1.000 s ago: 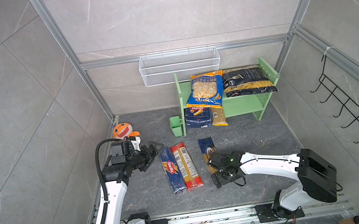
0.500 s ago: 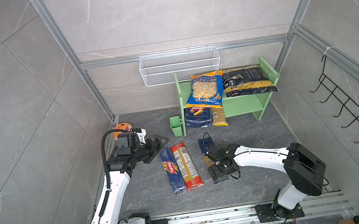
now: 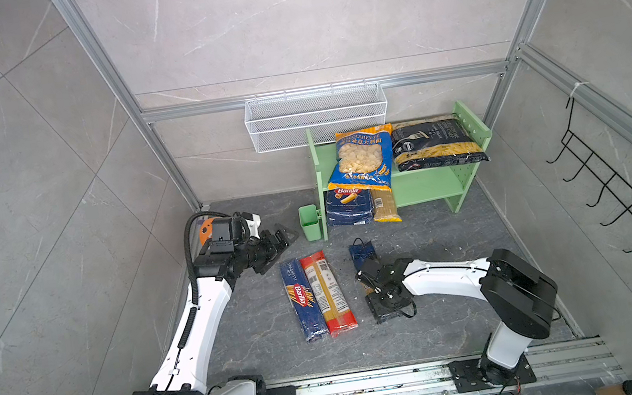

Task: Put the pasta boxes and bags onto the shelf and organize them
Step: 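Grasp the Ankara packet with the right gripper and lift it upright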

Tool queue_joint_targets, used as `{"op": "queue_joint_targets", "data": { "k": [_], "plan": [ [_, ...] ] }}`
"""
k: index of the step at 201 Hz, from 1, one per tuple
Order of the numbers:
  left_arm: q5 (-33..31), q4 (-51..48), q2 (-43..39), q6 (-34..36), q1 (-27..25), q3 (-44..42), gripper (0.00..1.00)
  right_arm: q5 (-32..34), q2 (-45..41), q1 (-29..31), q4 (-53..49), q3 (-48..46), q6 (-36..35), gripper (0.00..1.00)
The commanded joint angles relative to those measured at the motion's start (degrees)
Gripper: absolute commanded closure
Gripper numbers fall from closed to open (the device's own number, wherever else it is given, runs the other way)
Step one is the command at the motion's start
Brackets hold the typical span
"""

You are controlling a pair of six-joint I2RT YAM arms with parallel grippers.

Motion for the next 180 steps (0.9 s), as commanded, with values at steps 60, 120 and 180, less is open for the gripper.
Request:
{"op": "queue_joint_targets", "data": {
  "k": [60,120,180],
  "plan": [
    [1.1,0.3,5.9,4.5,-0.3,7.1,0.0,-21.7,-14.3,-7.1,17.6,-23.1,3.4,0.87],
    [2.5,2.9,10.4,4.2,-0.8,10.3,0.0,-35.0,-33.5,-17.0,18.8,-26.1,3.8,0.95],
    [3.0,2.6,13.0,4.8,-1.0,14.0,0.0,-42.3,-41.9,-26.0,17.1,-25.3,4.2,0.97]
  ]
}}
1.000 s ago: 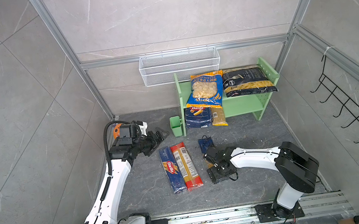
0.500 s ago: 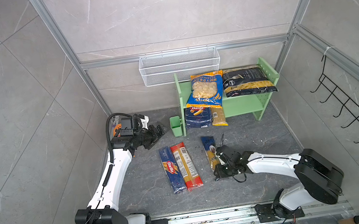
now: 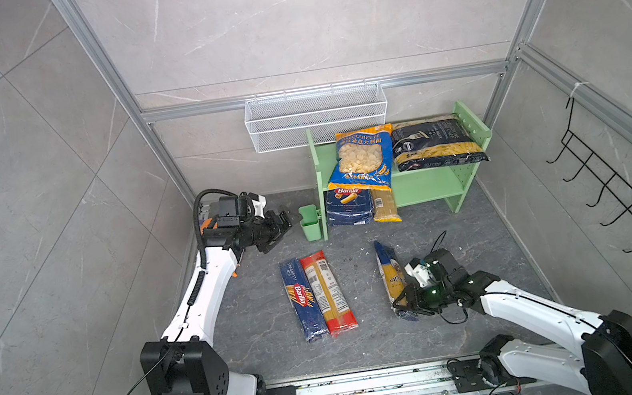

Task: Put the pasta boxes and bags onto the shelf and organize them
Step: 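Grasp the Ankara packet with the right gripper and lift it upright, then carry the Ankara packet to the lower shelf beside the other packets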

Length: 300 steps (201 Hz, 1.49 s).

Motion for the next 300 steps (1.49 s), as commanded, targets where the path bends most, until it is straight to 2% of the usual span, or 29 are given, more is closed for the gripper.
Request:
{"op": "queue_joint_targets", "data": {
  "k": [1,98,164,219,300],
  "plan": [
    [2.2,1.0,0.7,1.9,-0.3,2.7,0.0,-5.9,-4.5,-2.1,2.2,1.9,-1.4,0.98],
    [3.6,3.9,3.9,1.7,-0.4,4.0,0.0,-8.2,-16.1,-9.3,-15.6,8.5,-6.0,0.99],
    [4.7,5.5,6.8,1.4,-0.6,6.3,0.0,-7.2,-18.0,-13.8,-22.7,12.1,-9.5,1.0],
    [5.0,5.4,8.8,1.6,-0.6,9.6,0.0,-5.7,-14.6,-17.5,-23.3,18.3,-12.6,1.0],
    [5.0,5.1,10.9,3.0,-0.5,13.4,0.0,-5.5,-2.7,-22.4,-17.2,26.7,-16.3,1.0]
  ]
}}
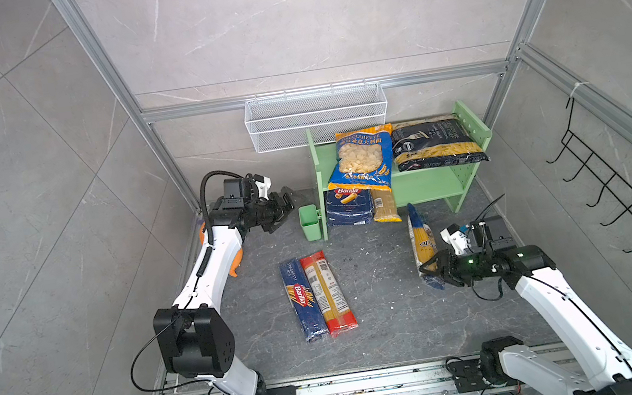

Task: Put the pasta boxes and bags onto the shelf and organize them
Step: 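Carry the Ankara packet to the lower shelf beside the other packets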

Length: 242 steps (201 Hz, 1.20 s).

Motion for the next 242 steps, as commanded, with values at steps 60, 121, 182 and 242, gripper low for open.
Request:
{"op": "queue_joint_targets", "data": {
  "k": [60,121,182,242],
  "plan": [
    [1.2,-1.5,4.1,4.4,0.5,8.9,0.0,-3.4,12.3,-3.7,21.7,8.4,-3.1,1.0],
    [0.9,-4.9,6.3,5.9,1.8,14.6,0.0,-5.5,22.6,-4.4,32.5,13.4,-2.0,0.99],
    [0.3,-9.7,7.4,8.2,2.7,19.4,0.0,-7.0,32.7,-4.6,43.5,16.2,0.9,0.99],
    [-0.8,-12.8,6.6,10.2,3.7,21.2,0.0,-8.8,39.9,-5.3,56.3,18.2,5.6,0.99]
  ]
}}
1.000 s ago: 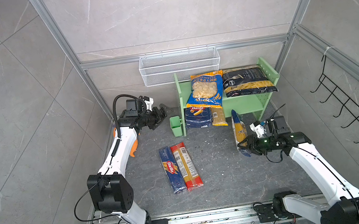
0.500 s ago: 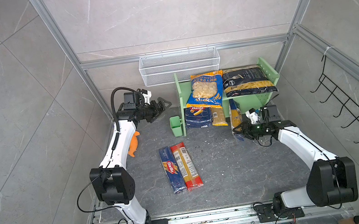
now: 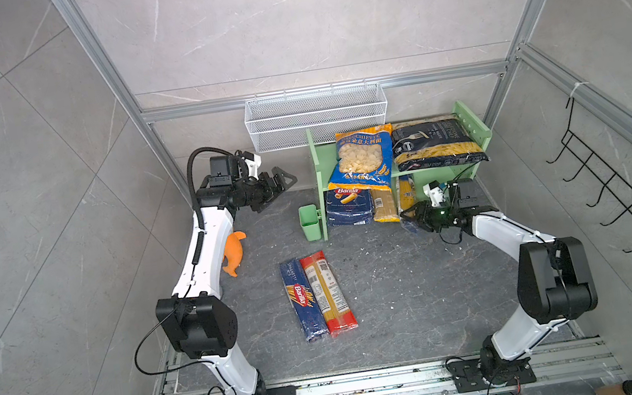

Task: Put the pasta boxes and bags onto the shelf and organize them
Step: 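Carry the Ankara packet to the lower shelf beside the other packets, then release the Ankara packet on the shelf and draw the right gripper back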

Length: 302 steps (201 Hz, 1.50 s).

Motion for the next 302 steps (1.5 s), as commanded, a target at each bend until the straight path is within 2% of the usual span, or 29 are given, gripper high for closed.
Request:
{"op": "queue_joint_targets", "data": {
  "k": [1,27,84,102,125,141,159,192,302],
  "plan": [
    [-0.6,-1.7,-0.9,2.5,0.7,2.1,0.0,-3.5,1.4,-0.5,15.2,4.9,1.2,0.99],
    [-0.8,-2.0,-1.5,2.7,1.1,1.9,0.0,-4.3,3.9,-0.6,17.6,6.4,2.8,0.98],
    [-0.8,-1.8,-2.1,2.8,1.6,0.7,0.0,-5.9,8.9,-1.0,15.2,12.0,1.7,0.96],
    [-0.7,-1.7,-2.0,2.5,1.6,0.6,0.0,-6.2,10.0,-1.0,14.5,13.5,1.8,0.93],
    [-0.6,-1.6,-2.3,2.4,1.6,0.2,0.0,-6.5,10.8,-0.9,12.3,14.9,1.8,0.82],
    [-0.6,-1.5,-2.5,2.2,1.7,-0.3,0.0,-6.1,11.0,-1.1,10.4,15.1,1.5,0.68],
    [-0.3,-0.8,-2.9,1.6,1.7,-1.5,0.0,-6.4,10.7,-1.5,8.8,14.9,1.5,0.48],
    [1.0,1.1,-3.9,0.4,1.7,-4.3,0.0,-7.0,9.6,-2.7,6.1,14.1,1.2,0.29],
    [2.7,3.8,-6.9,-0.3,1.7,-9.6,0.0,-5.5,0.9,-4.5,-3.0,7.8,-2.6,0.22]
  ]
}}
